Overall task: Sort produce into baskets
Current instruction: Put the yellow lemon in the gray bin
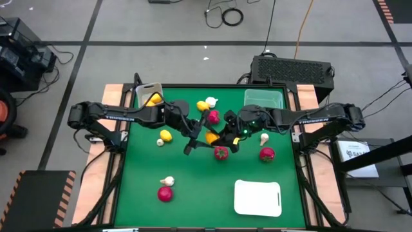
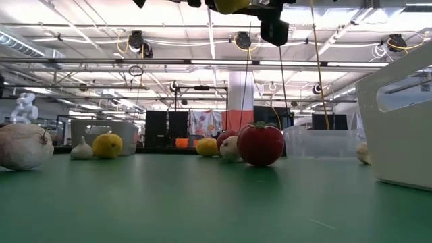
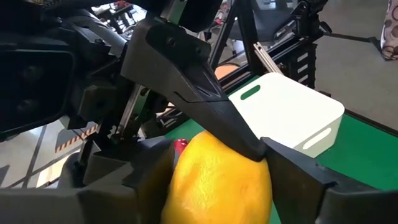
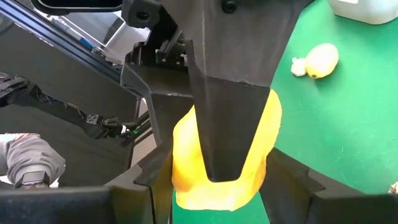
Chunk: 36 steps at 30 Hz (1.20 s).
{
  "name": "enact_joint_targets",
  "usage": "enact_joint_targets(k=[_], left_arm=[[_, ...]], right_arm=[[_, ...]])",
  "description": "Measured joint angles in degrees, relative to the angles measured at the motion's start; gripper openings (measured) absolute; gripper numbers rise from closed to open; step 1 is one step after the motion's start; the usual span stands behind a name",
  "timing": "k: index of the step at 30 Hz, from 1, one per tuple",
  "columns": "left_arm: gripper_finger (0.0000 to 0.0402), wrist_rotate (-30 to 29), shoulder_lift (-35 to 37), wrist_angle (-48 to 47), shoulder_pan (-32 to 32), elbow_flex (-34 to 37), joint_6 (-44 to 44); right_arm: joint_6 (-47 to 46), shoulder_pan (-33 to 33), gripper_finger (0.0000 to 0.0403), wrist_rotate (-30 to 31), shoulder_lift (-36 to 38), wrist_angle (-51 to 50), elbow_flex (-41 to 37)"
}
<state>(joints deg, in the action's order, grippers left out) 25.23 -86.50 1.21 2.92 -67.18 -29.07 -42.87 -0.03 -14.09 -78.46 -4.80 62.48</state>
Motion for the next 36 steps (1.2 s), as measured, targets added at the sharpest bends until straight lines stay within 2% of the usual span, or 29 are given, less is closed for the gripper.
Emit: enact_joint_targets(k=[7,16,22,28,36], left_arm=[[0.0210,-1.67,0.74,-1.13,0.19,-0.42,-0.12],[0.0207,-4.98,2.43,-12.86,2.72,-5.83,0.09],[0.0207,-6.40,6.48,-20.27,5.22,-5.77,0.78],[0.0207,-13.31,10.05,-27.86,7.71,-6.05,0.70],[0.0207,-23.10,12.41,-48.60,16.49,-6.05,9.02]], right_arm=[[1.18,-1.43,0.0181,-0.86,1.09,-0.34,0.00],[4.17,-4.20,0.0181,-0.63,3.17,0.30,0.00],[5.89,-4.51,0.0180,-1.77,3.89,-0.79,0.29],[7.70,-5.00,0.0196,-1.32,3.51,-2.68,0.05],[8.36,-5.63,0.0223,-0.84,3.39,-8.54,0.09]])
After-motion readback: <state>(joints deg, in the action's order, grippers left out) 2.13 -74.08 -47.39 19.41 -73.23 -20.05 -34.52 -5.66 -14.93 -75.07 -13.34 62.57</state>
